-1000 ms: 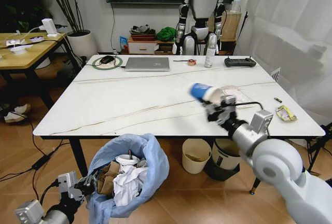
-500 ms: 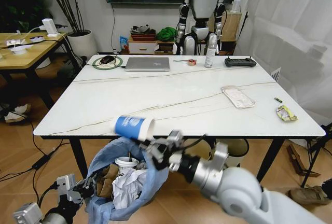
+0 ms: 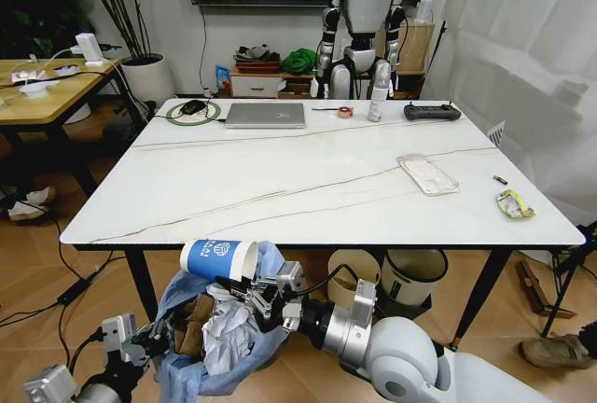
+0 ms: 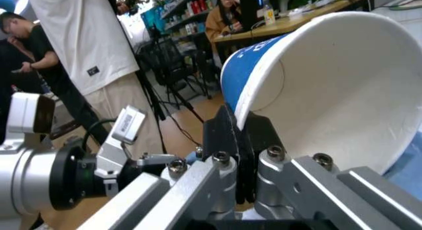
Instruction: Pick up the trash bin and place the trash from the table into it.
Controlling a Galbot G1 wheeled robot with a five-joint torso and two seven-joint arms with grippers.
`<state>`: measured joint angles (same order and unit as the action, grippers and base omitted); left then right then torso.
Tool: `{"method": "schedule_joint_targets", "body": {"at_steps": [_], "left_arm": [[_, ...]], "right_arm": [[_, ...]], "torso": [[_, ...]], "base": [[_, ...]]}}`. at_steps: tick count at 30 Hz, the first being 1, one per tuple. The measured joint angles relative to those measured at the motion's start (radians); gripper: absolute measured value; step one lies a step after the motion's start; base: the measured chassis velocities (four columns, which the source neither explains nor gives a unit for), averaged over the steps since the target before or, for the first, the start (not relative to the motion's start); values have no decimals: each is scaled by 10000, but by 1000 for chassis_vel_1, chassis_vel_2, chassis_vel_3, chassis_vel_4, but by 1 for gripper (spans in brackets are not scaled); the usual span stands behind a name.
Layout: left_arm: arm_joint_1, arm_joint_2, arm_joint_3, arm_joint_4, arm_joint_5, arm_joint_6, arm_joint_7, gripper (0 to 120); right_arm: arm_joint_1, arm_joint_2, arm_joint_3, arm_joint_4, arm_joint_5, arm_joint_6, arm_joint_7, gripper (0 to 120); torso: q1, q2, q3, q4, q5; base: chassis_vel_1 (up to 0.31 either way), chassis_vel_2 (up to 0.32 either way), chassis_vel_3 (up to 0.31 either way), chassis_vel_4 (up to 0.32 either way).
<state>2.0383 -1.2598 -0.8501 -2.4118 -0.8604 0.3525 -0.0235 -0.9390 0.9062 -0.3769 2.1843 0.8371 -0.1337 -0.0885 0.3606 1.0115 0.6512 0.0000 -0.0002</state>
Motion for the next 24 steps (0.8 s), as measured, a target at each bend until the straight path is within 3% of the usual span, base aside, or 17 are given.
{"method": "schedule_joint_targets", "body": {"at_steps": [14,17,24], "left_arm": [[-34,7,5,-20,-10,14,-28,0],[-44,-1,2,-23,-11,15,-30,0],[-55,-79,1,-46,-3,18,-31,0]], "right_arm": [[-471,10,-3,-56,-805,156,120,4],[-554,-41,10,59,-964,181,114,13],[-597,-138,-89,204,-1230,288,111,18]], "torso": [[0,0,0,0,0],[0,0,0,0,1],[0,0,0,0,1]], "base": [[0,0,0,0],[0,0,0,0],[0,0,0,0]]}}
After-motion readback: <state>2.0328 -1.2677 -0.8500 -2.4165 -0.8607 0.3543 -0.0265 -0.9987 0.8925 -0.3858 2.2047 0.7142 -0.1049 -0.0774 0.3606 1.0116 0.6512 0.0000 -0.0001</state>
